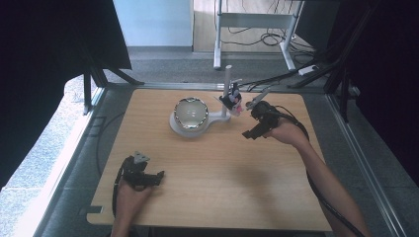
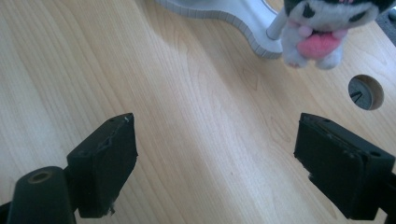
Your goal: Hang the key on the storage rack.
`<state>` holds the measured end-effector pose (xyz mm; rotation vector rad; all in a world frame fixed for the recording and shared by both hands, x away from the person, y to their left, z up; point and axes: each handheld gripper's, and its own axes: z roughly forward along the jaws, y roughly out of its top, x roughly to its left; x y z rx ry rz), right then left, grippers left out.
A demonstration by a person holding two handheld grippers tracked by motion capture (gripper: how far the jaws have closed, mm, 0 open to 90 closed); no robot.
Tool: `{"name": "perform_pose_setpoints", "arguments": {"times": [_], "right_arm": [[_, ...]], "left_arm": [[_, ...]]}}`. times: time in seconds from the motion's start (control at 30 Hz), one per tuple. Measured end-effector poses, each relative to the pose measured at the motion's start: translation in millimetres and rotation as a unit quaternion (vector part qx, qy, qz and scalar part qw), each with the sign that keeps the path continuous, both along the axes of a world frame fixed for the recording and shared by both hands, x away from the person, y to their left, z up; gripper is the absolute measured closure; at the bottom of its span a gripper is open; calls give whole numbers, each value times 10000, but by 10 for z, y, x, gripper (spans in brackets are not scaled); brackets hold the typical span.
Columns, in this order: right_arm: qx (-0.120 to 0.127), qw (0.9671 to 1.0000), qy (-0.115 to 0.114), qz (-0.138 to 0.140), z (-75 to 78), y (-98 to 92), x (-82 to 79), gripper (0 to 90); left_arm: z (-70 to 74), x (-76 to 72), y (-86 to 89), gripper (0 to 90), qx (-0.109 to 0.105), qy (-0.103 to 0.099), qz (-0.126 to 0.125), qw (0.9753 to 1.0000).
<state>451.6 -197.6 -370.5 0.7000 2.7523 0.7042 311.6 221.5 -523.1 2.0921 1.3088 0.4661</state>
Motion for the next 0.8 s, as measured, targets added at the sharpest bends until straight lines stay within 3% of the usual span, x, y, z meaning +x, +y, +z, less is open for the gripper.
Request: {"name": "perform_pose_setpoints", "arguments": {"times": [0.8], "right_arm": [[-301,9995,12,-76,-115,-383,-375,111]], "left_arm": [[-1,0,-2,31,-13,-6,12,10000]]}}
